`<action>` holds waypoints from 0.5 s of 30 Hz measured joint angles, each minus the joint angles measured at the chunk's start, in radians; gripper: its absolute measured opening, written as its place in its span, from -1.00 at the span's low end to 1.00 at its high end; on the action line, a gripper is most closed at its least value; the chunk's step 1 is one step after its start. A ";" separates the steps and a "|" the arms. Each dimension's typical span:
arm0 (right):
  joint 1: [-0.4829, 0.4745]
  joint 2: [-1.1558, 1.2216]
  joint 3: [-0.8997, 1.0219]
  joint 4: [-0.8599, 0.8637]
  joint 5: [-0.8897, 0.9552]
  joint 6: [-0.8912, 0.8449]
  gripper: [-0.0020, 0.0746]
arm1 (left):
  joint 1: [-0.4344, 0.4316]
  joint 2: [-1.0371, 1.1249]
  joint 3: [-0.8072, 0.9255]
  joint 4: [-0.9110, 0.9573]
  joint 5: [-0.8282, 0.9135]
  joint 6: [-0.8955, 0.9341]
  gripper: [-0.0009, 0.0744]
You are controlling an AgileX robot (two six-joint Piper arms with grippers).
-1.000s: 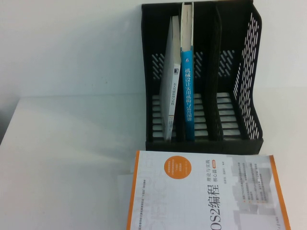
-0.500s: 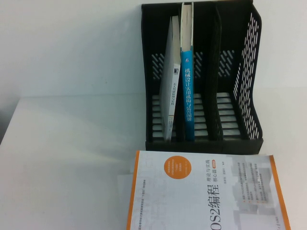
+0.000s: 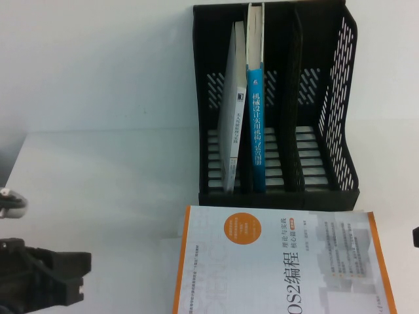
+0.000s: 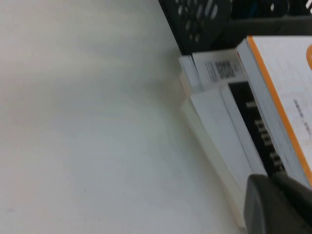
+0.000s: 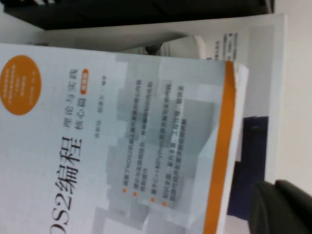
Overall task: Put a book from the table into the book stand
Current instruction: Push book with right arm
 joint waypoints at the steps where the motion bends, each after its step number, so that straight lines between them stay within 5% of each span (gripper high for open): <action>1: 0.000 0.009 0.000 0.023 0.007 -0.021 -0.96 | 0.000 0.033 -0.005 -0.016 0.020 0.012 -0.99; 15: 0.029 0.127 0.005 0.088 0.041 -0.105 -0.96 | 0.002 0.468 -0.281 -0.082 0.333 0.052 -0.99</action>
